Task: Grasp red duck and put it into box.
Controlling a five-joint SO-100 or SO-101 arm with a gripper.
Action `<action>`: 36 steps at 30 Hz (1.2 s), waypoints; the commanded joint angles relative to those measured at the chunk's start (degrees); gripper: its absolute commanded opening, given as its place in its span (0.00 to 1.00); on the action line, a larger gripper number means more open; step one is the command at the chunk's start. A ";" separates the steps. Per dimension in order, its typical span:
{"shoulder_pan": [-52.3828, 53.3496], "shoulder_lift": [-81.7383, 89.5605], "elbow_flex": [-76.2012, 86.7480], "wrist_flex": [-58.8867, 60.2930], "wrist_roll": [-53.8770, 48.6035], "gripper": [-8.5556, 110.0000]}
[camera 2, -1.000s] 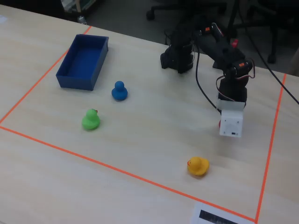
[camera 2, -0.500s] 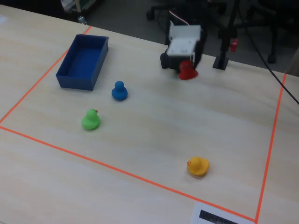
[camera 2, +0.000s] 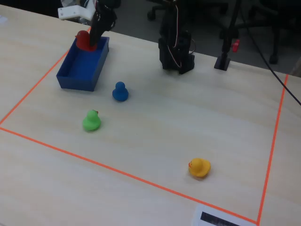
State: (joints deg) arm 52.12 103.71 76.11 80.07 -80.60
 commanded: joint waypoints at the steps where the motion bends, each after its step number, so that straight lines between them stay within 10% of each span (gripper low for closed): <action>1: 8.96 -1.49 -2.29 2.64 -0.35 0.07; 31: 18.37 -45.79 -23.03 -11.95 -0.18 0.07; 36: 19.51 -45.88 -22.85 -12.66 -1.93 0.23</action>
State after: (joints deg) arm 70.49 55.99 56.25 67.94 -81.47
